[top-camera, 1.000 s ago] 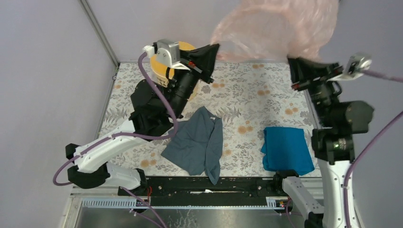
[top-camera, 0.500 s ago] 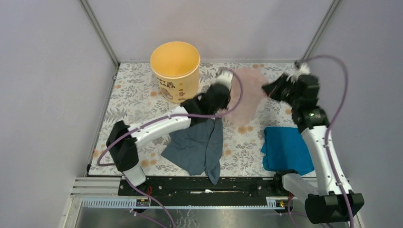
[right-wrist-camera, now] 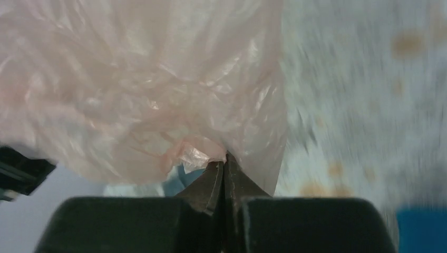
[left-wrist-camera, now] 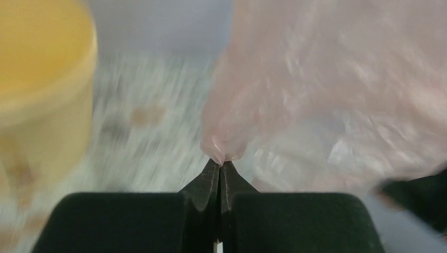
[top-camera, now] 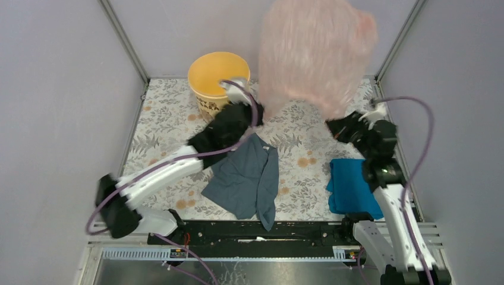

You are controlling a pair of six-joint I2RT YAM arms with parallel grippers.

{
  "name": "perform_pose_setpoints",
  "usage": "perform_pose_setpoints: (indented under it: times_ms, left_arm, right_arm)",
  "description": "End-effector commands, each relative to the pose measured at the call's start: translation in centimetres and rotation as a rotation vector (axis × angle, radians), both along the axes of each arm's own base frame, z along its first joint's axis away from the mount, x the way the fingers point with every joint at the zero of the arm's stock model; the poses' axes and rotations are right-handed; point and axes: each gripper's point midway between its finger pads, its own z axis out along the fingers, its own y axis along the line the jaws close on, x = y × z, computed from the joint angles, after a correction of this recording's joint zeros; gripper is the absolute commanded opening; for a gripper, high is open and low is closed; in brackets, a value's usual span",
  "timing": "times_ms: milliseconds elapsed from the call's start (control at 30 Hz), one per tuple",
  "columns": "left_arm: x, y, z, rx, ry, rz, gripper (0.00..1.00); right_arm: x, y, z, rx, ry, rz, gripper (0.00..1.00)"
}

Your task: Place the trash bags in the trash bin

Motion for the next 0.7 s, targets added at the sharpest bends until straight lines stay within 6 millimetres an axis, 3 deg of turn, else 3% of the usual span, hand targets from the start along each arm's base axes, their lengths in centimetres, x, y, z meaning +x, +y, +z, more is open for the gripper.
perform_pose_setpoints:
  times_ms: [0,33,100,133,200,300,367,400,467,500,567,600,667]
  left_arm:
    - [-1.3,-0.6,-19.5,0.257,0.459,-0.066,0.0]
    - [-1.3,-1.0,-18.1,0.235,0.422,-0.091,0.0]
    - [-0.8,-2.1,-13.2,0.2,0.316,-0.14,0.0]
    - [-0.3,-3.0,-8.6,0.165,0.237,-0.167,0.0]
    - [-0.1,-4.3,-1.2,0.13,0.118,-0.218,0.0]
    - [-2.2,-5.1,8.4,0.062,-0.045,-0.267,0.0]
    - [-4.5,-5.2,11.6,0.034,-0.15,-0.283,0.0]
    - [-5.3,-5.1,12.1,0.021,-0.179,-0.284,0.0]
    - [-5.2,-4.8,9.9,0.025,-0.164,-0.26,0.0]
    - [-4.5,-4.5,7.4,0.06,-0.123,-0.217,0.0]
    - [-2.3,-3.3,-0.4,0.193,0.027,-0.085,0.0]
    - [-1.2,-2.4,-4.9,0.263,0.123,-0.027,0.0]
    - [0.3,-0.3,-14.0,0.329,0.357,0.028,0.0]
  right_arm:
    - [-0.8,1.6,-11.2,0.076,0.322,0.069,0.0]
    - [-0.6,1.2,-10.1,0.058,0.281,0.051,0.0]
    - [0.5,0.6,-5.5,0.014,0.188,0.029,0.0]
    - [1.1,0.6,-2.9,-0.007,0.149,0.031,0.0]
    - [1.9,0.8,2.6,-0.029,0.065,0.05,0.0]
    - [1.2,1.4,11.1,-0.034,-0.1,0.091,0.0]
    - [-0.5,1.6,15.4,-0.035,-0.227,0.106,0.0]
    - [-1.3,1.5,16.1,-0.041,-0.262,0.109,0.0]
    - [-1.8,1.3,15.0,-0.055,-0.287,0.099,0.0]
    - [-1.4,0.8,13.1,-0.056,-0.256,0.069,0.0]
    - [-0.2,-0.2,7.2,-0.039,-0.12,-0.005,0.0]
    - [0.3,-0.4,3.4,-0.031,-0.022,-0.022,0.0]
    - [0.5,0.4,-4.0,-0.004,0.164,0.018,0.0]
